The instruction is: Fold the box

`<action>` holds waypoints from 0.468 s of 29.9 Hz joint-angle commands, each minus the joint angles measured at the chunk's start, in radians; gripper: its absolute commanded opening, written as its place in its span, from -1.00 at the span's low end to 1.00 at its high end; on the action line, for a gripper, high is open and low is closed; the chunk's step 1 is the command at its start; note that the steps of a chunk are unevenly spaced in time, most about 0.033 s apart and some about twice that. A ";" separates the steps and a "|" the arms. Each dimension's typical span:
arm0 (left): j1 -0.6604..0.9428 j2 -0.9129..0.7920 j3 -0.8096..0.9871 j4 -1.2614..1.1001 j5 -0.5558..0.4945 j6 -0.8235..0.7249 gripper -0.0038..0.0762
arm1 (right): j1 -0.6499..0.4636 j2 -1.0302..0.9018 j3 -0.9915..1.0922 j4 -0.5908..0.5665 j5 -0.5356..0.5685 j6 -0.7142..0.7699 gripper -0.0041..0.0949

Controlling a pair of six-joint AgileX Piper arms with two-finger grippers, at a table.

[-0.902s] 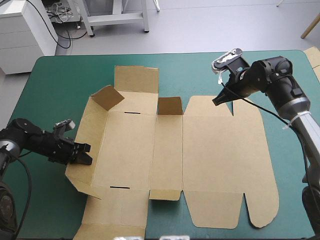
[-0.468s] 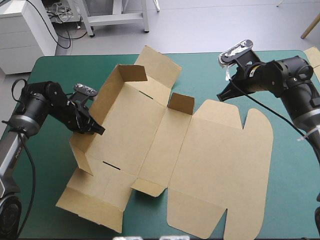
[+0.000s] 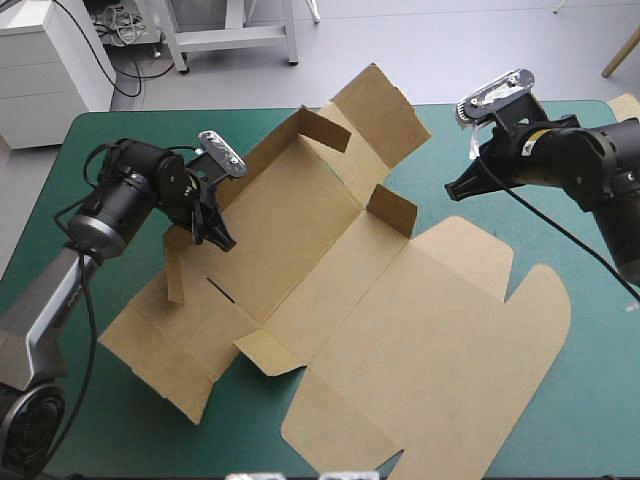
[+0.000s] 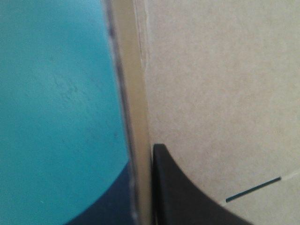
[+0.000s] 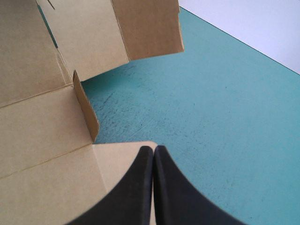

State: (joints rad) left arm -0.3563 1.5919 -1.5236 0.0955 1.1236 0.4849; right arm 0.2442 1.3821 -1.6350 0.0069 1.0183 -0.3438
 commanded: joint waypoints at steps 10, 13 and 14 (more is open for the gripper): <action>-0.193 -0.025 -0.038 0.390 -0.394 0.034 -0.92 | -0.008 -0.087 -0.031 -0.118 -0.060 0.100 -0.96; -0.227 -0.025 -0.038 0.396 -0.457 0.059 -0.92 | -0.008 -0.105 -0.031 -0.154 -0.060 0.115 -0.96; -0.237 -0.025 -0.038 0.398 -0.467 0.059 -0.92 | -0.008 -0.110 -0.031 -0.164 -0.060 0.120 -0.96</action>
State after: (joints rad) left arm -0.5638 1.6125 -1.5236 0.4561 0.7722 0.5397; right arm 0.2442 1.3162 -1.6350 -0.1123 1.0182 -0.2402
